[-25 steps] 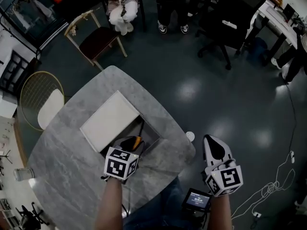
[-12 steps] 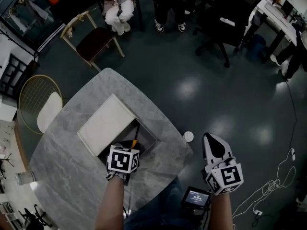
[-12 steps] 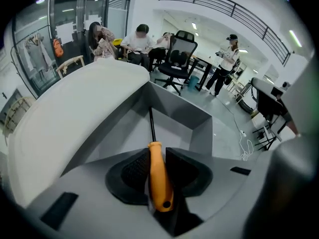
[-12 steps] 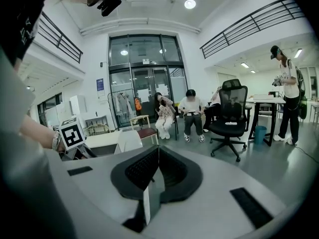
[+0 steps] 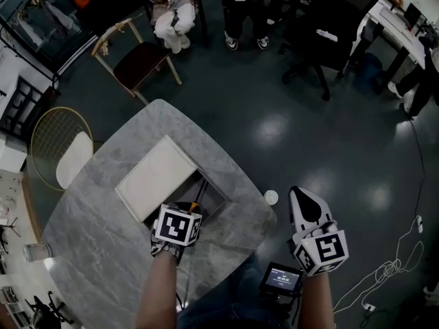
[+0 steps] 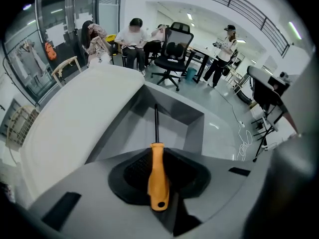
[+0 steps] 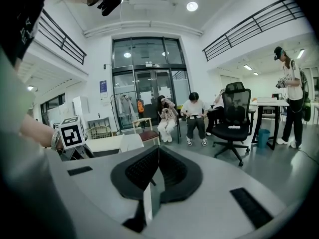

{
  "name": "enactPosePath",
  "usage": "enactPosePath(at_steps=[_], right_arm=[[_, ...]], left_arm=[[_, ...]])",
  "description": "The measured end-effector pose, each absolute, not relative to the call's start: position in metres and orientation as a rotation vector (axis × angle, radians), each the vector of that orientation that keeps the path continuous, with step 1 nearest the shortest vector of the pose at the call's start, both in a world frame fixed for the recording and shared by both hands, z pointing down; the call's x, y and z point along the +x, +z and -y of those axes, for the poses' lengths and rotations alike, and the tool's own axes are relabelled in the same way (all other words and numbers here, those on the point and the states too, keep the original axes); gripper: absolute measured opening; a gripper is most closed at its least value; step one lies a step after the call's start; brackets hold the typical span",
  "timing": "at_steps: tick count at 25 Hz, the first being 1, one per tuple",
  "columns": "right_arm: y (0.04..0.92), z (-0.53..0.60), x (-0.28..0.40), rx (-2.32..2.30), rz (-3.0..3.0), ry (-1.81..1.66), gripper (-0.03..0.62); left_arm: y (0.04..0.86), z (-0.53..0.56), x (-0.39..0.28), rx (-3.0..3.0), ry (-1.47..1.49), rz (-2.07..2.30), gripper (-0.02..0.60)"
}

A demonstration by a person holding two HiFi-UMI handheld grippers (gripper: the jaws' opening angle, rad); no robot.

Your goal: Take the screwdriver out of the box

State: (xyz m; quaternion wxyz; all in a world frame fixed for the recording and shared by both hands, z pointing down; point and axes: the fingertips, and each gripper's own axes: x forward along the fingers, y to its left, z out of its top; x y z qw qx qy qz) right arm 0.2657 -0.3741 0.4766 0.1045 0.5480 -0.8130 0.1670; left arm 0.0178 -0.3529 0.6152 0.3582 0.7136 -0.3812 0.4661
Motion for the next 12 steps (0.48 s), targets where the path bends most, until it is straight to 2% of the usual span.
enactPosePath(at_steps=[12], right_arm=[[0.453, 0.354, 0.244, 1.628, 2.406, 0.393, 0.026]], left_arm=[[0.573, 0.36, 0.022, 2.005, 1.02, 1.044, 0.077]])
